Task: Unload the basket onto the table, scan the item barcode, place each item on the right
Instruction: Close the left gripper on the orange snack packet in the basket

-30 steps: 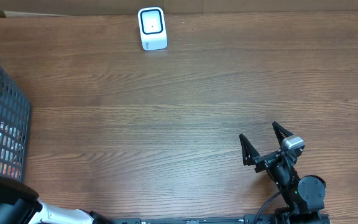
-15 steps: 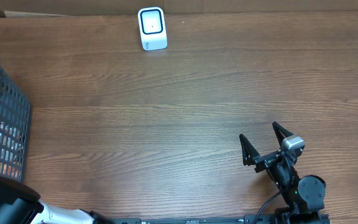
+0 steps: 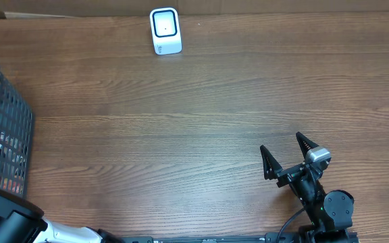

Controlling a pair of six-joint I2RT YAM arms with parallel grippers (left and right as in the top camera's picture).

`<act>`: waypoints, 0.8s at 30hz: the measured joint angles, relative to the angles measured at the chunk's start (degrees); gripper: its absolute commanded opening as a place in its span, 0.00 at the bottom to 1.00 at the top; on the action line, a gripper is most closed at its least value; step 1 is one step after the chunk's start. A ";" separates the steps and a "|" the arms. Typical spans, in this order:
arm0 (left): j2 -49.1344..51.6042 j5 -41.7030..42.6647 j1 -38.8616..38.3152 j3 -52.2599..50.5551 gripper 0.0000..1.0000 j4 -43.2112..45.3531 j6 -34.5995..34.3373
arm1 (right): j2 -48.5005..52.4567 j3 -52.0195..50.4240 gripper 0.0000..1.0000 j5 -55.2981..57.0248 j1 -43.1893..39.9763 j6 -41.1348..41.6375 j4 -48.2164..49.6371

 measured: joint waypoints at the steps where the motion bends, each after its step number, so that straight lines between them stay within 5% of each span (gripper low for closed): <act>1: 0.00 -0.07 0.00 -0.66 0.83 0.52 0.42 | 0.00 0.00 1.00 0.02 0.00 0.02 0.00; 18: 0.04 -2.97 0.17 -7.06 0.80 7.89 2.49 | 0.00 0.00 1.00 0.02 0.00 0.04 0.00; 24: 1.70 -4.02 0.17 -7.21 0.58 7.91 2.95 | 0.00 0.00 1.00 0.04 0.00 0.00 -0.02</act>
